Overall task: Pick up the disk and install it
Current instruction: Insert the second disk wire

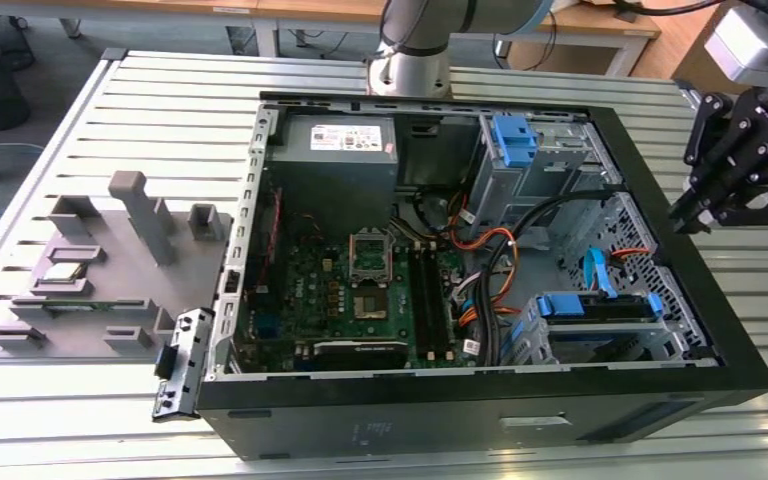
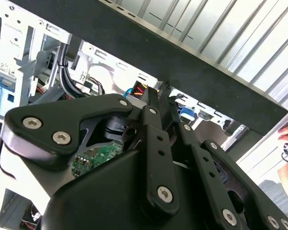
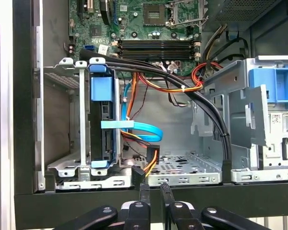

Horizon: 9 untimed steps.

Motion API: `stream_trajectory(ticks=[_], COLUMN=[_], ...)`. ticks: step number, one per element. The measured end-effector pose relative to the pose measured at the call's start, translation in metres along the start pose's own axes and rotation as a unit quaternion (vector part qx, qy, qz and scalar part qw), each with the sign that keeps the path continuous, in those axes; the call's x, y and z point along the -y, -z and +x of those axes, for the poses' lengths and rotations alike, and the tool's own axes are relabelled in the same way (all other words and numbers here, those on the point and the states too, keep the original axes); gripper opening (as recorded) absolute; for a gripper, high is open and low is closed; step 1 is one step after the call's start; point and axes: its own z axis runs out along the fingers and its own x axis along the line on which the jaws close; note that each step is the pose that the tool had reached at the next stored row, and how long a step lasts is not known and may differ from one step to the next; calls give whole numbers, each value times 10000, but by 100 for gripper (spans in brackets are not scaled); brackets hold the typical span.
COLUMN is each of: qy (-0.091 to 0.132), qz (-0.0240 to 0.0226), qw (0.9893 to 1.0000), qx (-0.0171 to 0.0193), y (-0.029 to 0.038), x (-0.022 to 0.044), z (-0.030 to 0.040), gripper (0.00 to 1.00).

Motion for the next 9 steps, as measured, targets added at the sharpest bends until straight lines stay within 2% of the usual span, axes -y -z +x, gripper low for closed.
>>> stream_trajectory(ticks=[2,3,5,6,7,9], qy=[0,-4,-4,-4,-4,-4], qz=[0,5,6,5,5,5], qw=[10000,9999,9999,9999,9999,9999], qx=[-9,-130,-138,-132,-131,-129], y=[-1,-64,-43,147,198,227], x=[1,5,4,-2,-4,-4], z=[18,82,83,72,69,68], gripper=[24,24,24,24,24,24])
